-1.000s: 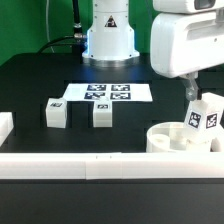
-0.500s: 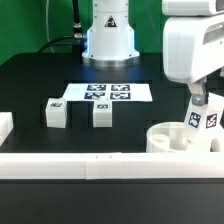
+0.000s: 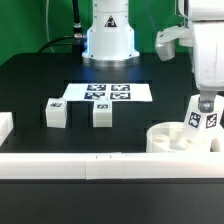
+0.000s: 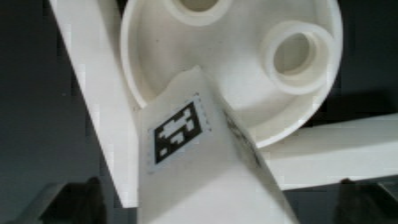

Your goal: Assemble stool

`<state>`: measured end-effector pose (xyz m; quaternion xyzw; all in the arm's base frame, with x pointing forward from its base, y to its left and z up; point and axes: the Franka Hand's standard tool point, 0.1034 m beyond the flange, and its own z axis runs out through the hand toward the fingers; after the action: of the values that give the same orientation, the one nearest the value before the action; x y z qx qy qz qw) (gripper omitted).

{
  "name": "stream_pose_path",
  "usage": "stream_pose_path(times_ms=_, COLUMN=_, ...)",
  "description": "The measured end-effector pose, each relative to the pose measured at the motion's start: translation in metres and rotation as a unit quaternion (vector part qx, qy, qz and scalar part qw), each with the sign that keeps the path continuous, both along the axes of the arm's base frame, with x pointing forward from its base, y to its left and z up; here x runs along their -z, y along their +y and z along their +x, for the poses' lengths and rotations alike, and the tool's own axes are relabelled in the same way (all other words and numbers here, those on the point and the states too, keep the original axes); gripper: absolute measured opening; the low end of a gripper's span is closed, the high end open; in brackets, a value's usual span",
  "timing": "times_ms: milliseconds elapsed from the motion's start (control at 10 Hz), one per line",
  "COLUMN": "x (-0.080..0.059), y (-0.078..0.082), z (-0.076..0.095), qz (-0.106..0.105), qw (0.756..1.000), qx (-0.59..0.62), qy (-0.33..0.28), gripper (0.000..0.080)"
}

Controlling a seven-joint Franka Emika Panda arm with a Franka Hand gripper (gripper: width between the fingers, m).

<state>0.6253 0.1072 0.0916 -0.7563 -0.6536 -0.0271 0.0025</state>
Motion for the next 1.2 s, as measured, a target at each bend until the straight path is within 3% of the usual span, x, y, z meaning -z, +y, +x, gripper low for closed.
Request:
stream_pose_path(times_ms=400, x=0.0009, y=-0.0047, z=0.0011, qz=-0.008, qw=0.994, qx=-0.112, qy=-0.006, gripper=0.0649)
stream_pose_path(times_ms=500, x=0.0038, y=-0.0076, z=0.005, qz=-0.012, qw=0.981, qx=-0.194, qy=-0.02, gripper=0.0649)
stream_pose_path(times_ms=1000, x=0.0067, y=-0.0082, z=0.0056, qz=-0.035, qw=0.94, qx=-0.338, qy=-0.021, gripper=0.0649)
stream_pose_path(times_ms=1100, x=0.0081, y=-0.0082, z=0.0048, qz=-0.035, qw=0.94, qx=-0.338, qy=-0.02, gripper=0.0562)
stream_pose_path(times_ms=1200, x=0.0085, y=-0.0089, z=0.0047, qz=-0.035, qw=0.941, qx=-0.335, qy=-0.019, gripper=0.0426)
